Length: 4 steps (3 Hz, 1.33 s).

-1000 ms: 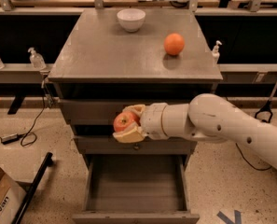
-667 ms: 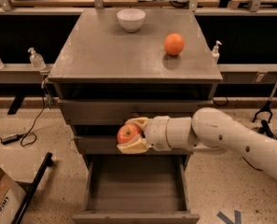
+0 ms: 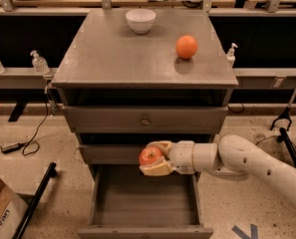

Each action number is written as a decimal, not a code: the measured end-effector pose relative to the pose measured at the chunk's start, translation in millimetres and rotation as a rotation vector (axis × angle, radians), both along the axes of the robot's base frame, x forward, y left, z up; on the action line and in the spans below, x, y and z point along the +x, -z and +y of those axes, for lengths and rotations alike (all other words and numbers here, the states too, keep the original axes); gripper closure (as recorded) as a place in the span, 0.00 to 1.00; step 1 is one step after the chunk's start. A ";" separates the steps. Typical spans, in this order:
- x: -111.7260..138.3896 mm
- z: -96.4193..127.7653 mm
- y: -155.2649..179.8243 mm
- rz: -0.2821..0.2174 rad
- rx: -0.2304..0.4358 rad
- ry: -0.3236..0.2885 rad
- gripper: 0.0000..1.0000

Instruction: Place apple into bottom drawer

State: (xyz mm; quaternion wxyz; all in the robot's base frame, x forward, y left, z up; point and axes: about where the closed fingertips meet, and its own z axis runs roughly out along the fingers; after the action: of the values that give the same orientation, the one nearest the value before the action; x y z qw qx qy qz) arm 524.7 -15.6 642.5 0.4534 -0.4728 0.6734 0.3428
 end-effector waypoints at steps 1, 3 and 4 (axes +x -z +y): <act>1.4 -14.0 41.0 0.079 0.035 0.023 1.00; 0.5 -4.4 51.9 0.068 -0.007 0.022 1.00; 7.0 10.7 71.6 0.014 -0.042 -0.024 1.00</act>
Offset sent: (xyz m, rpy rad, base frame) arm 0.0010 -0.0117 -0.0344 0.0296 0.0666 -0.0187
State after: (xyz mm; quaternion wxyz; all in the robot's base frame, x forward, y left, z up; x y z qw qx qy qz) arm 531.7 -4.9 571.0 0.4345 -0.4878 0.6778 0.3374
